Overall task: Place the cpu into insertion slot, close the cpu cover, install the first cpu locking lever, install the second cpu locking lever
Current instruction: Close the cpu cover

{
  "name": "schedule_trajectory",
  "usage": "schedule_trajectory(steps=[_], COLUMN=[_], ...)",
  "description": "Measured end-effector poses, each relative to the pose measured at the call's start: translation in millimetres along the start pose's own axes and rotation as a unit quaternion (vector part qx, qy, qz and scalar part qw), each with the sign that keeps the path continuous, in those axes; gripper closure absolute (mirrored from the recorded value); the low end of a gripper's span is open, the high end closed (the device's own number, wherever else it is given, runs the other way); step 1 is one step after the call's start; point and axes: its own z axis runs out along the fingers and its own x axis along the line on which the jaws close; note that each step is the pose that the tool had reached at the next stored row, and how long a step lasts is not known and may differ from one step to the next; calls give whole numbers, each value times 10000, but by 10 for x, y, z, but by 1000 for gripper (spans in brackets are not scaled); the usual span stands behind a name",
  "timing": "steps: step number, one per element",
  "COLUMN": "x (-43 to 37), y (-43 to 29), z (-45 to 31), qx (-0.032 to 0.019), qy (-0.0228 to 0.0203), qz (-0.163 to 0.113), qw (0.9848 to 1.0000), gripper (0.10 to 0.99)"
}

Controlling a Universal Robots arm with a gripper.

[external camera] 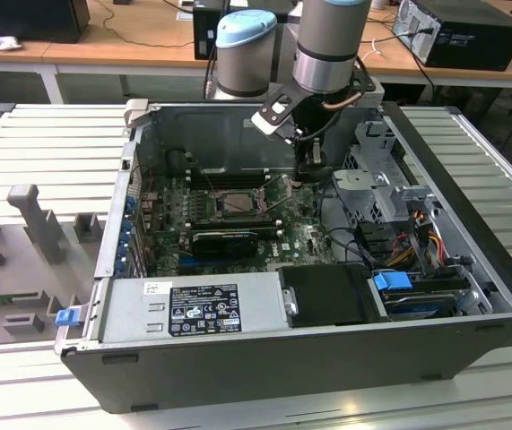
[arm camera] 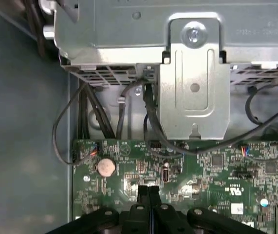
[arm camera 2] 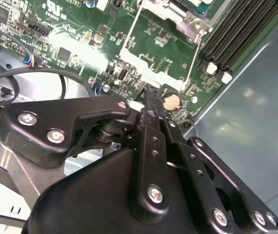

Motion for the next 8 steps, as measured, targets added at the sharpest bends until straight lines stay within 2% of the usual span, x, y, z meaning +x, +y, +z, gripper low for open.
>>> schedule_trajectory(steps=[5, 7, 8], x=[-8, -9, -10], y=[0, -6, -31], z=[91, 93, 93], qx=[1, 0, 0], qy=[1, 0, 0], qz=[-9, -9, -9], qw=[10000, 10000, 10000], gripper=[980, 980, 980])
